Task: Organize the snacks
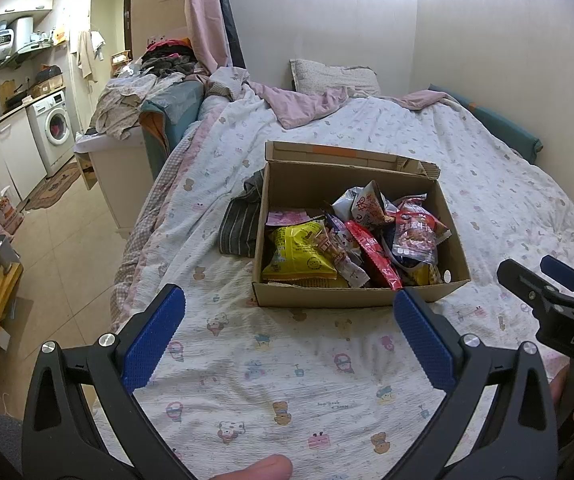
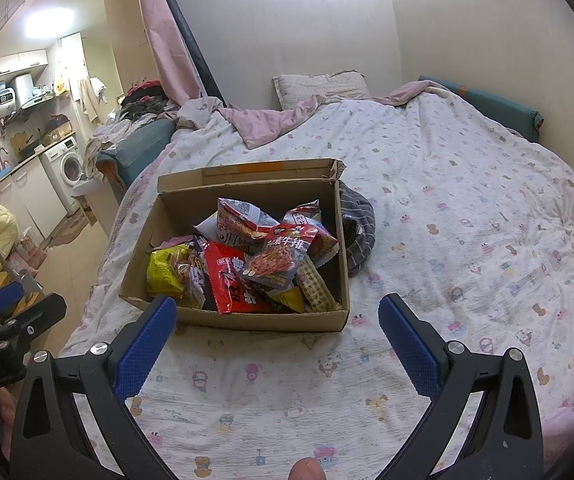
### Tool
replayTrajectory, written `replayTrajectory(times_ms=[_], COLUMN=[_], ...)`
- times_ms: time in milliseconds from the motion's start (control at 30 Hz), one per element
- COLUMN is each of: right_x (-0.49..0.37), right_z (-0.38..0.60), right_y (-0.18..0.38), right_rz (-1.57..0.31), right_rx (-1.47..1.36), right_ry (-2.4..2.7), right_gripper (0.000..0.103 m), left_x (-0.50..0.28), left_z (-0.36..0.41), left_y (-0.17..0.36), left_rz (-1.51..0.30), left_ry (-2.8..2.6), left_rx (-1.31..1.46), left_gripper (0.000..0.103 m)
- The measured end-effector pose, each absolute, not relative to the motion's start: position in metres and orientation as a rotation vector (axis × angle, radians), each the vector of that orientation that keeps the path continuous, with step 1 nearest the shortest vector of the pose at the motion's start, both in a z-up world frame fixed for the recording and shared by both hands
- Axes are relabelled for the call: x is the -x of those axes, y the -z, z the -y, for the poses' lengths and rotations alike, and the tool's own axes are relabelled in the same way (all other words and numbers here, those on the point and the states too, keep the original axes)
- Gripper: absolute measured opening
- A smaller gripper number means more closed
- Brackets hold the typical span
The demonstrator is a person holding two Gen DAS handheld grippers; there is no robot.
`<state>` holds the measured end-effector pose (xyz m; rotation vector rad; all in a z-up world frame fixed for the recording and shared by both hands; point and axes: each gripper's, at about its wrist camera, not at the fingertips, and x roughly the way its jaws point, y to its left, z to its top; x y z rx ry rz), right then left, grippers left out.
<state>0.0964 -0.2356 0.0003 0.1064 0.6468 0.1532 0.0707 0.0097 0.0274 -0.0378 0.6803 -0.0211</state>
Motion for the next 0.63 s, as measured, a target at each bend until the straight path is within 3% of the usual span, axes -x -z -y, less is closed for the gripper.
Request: replayTrajectory(times_ms=[633], right_x=[-0.0954], right_z=[0.2368], right_y=[-0.0026], right_rz=[-0.64], right_rx=[-0.109], right_ry=[-0.155], right_gripper=[0.103], left_x=[-0.0699], left_z=[-0.0098], left_y=[-0.0286], left_rz=[-0.677], left_ry=[0.038], left_rx=[0.04], left_gripper=[0.103])
